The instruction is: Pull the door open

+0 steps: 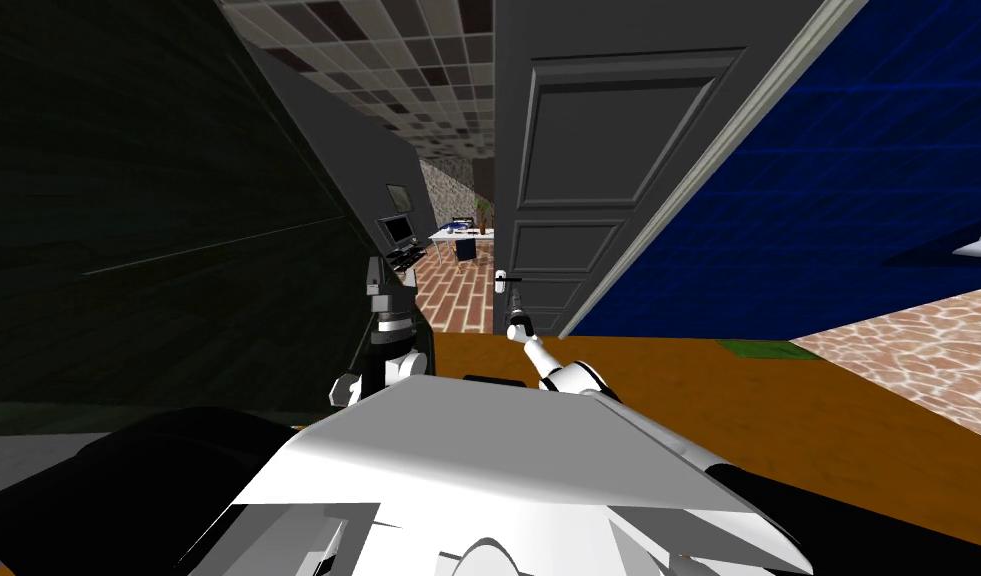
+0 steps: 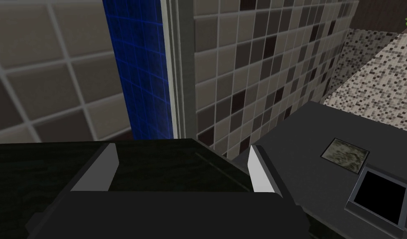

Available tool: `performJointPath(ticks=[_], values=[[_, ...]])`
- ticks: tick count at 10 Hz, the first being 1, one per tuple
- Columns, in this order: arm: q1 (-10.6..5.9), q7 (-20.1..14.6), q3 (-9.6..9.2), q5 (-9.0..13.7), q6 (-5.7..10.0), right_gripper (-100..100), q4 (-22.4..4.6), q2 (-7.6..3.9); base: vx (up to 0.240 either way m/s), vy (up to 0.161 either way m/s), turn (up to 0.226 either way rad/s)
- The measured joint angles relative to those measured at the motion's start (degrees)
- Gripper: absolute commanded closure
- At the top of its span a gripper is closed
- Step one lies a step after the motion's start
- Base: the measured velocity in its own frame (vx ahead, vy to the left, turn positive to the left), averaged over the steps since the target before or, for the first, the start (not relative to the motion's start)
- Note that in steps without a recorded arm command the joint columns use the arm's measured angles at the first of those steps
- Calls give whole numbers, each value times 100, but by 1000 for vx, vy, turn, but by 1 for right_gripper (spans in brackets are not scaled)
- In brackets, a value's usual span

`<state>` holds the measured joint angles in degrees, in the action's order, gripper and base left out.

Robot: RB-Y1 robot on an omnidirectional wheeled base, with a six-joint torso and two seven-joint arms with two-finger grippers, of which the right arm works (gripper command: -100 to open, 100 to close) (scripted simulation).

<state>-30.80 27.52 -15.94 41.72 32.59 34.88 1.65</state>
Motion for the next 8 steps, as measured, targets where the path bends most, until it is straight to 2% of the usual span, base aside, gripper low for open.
performJointPath(ticks=[3,4,5,6,7,8], values=[[-130,121,-44,114,14,-100,-223,99,91,52,-23],[-135,120,-46,116,19,-100,-232,101,-28,-44,187],[-171,121,-21,130,28,-100,-268,65,-79,-90,290],[-137,138,6,143,29,-100,-225,7,-104,-94,341],[-88,190,54,166,6,-100,-134,-51,-61,-61,-72],[-134,175,60,170,34,-100,-219,-76,-23,-34,153]])
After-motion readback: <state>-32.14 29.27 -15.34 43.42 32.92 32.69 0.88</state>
